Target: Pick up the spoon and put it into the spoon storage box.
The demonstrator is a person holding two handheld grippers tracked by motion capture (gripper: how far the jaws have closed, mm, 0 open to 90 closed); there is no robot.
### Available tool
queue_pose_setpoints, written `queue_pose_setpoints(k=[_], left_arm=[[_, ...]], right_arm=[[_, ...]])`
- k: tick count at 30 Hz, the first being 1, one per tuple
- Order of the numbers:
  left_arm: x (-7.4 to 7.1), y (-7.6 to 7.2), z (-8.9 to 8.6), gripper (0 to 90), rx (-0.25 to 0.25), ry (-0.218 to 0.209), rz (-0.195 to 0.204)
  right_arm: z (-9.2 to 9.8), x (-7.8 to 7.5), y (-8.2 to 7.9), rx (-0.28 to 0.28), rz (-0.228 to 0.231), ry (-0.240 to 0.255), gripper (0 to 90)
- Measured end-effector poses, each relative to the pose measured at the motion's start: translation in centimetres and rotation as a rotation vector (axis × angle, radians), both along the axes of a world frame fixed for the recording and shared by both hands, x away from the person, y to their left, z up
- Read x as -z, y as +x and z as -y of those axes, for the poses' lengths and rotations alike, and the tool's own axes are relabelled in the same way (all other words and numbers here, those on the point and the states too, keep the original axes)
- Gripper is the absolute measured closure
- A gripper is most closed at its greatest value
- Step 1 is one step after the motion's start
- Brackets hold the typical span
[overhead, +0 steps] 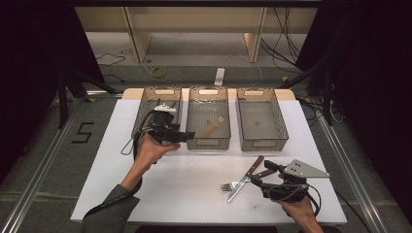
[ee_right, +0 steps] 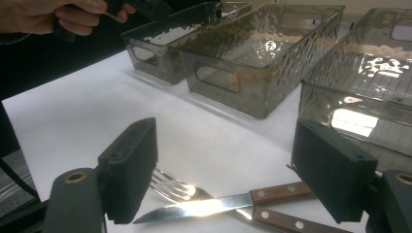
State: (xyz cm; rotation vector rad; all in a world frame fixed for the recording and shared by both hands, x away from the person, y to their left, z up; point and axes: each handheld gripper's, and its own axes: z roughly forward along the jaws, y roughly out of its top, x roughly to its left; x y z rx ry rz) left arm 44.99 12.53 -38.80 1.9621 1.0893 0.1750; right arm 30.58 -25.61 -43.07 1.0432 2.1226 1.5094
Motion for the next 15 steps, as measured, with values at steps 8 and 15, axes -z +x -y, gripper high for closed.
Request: queue_pose_setpoints(k=[8,15], left_arm=[[0.4,-2.0,-1.1,19.6,0.031,-0.061,0.004],[1.9,-4.0,-1.8,18.5,0.038,-0.065,0.027]], right_arm=[[0.8,0.1,1.4,0.029,-0.017,-0.023,25.8],[1.6,0.3,3.3,0.073,-0.045,-0.047,25.8]])
